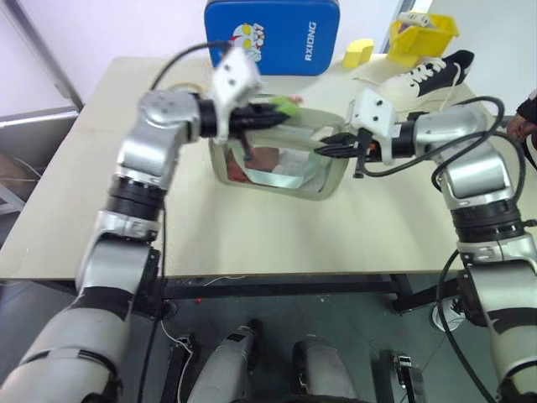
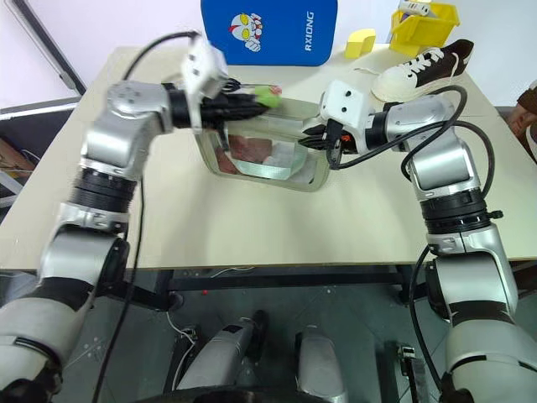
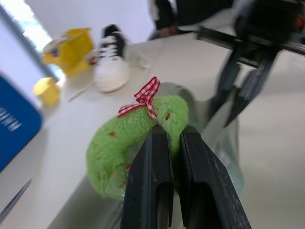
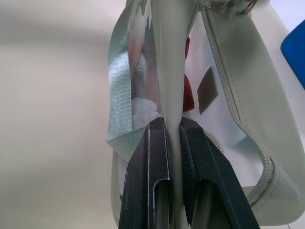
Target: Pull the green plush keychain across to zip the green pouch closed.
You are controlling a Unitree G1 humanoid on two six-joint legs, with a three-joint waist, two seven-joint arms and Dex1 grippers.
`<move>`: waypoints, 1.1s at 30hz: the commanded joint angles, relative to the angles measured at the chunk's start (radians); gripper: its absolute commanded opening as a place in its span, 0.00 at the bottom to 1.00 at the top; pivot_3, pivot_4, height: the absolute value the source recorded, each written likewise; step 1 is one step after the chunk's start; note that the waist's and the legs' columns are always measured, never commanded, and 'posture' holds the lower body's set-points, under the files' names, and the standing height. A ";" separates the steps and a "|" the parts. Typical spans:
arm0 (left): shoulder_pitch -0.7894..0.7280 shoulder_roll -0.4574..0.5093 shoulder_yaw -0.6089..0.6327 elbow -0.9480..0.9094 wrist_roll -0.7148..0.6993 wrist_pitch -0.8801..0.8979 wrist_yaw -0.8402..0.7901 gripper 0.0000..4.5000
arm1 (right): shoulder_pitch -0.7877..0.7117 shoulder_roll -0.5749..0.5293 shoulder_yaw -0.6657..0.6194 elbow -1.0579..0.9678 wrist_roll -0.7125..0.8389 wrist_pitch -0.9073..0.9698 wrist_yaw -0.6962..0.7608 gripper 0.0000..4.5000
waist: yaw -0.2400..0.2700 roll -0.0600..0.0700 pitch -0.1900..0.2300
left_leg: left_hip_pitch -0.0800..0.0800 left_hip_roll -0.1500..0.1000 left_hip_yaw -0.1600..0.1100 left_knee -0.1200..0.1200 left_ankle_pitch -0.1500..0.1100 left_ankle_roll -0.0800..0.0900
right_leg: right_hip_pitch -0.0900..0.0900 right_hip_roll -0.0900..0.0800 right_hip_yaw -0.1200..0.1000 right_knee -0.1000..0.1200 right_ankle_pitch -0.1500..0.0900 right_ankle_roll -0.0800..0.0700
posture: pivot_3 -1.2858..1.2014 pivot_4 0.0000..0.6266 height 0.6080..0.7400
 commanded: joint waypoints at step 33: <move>0.100 0.274 0.027 0.052 0.124 -0.157 -0.081 0.46 | -0.040 -0.001 -0.006 -0.002 0.015 -0.006 -0.002 0.00 | 0.005 0.000 0.000 | 0.000 0.000 -0.002 -0.001 0.000 0.000 | -0.004 0.001 0.000 0.000 0.000 0.000 | 0.52 0.24 1.00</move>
